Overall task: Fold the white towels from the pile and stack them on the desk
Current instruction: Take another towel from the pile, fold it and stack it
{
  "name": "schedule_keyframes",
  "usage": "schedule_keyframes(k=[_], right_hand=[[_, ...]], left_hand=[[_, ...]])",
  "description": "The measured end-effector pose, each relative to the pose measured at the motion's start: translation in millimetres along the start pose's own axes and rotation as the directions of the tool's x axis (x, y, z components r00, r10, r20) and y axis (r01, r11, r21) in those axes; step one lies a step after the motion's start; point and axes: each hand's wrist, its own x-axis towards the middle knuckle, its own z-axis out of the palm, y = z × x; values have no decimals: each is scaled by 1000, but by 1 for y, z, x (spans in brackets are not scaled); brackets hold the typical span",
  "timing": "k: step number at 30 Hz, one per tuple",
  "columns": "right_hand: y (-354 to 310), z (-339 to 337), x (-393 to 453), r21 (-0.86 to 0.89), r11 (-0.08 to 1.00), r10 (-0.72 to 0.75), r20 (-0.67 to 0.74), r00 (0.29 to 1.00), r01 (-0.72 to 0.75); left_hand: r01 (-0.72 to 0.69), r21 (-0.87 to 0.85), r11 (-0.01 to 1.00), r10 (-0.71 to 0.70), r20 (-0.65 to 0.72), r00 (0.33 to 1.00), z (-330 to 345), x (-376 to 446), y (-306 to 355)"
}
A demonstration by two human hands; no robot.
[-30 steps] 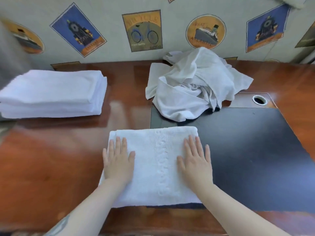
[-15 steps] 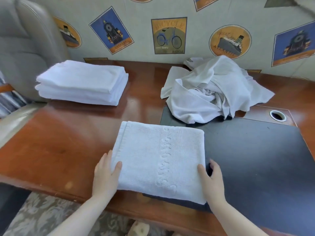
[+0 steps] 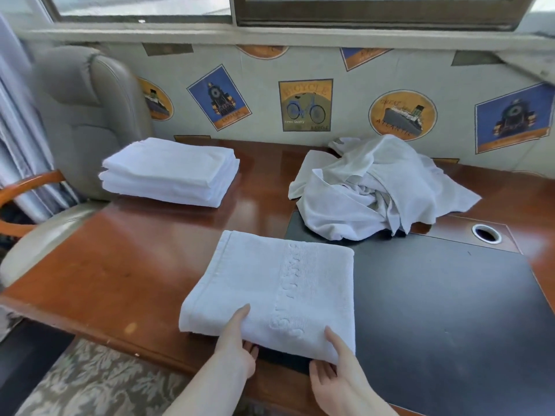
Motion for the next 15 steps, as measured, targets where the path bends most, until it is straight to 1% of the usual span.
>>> schedule_keyframes(k=[4,8,10,11,13,15], right_hand=[[8,5,-1,105,994,-4,61,998,-2],[8,16,-4,160,986,39,86,996,-53],[5,25,-9,164,985,38,126,991,-59],[3,31,-12,138,990,-1,117,993,-16],[-2,47,-17,52,992,-114,47,992,112],[-6,66,-23,-27,969,-245,-20,969,245]], left_hand=[[-9,-72,997,15,78,997,4,0,3],[24,-161,987,30,322,946,4,-7,1],[35,-213,977,47,368,929,5,-11,3],[28,-218,975,56,371,927,6,-13,5],[13,-221,975,70,365,928,9,-16,12],[-4,-237,971,92,360,928,14,-21,24]])
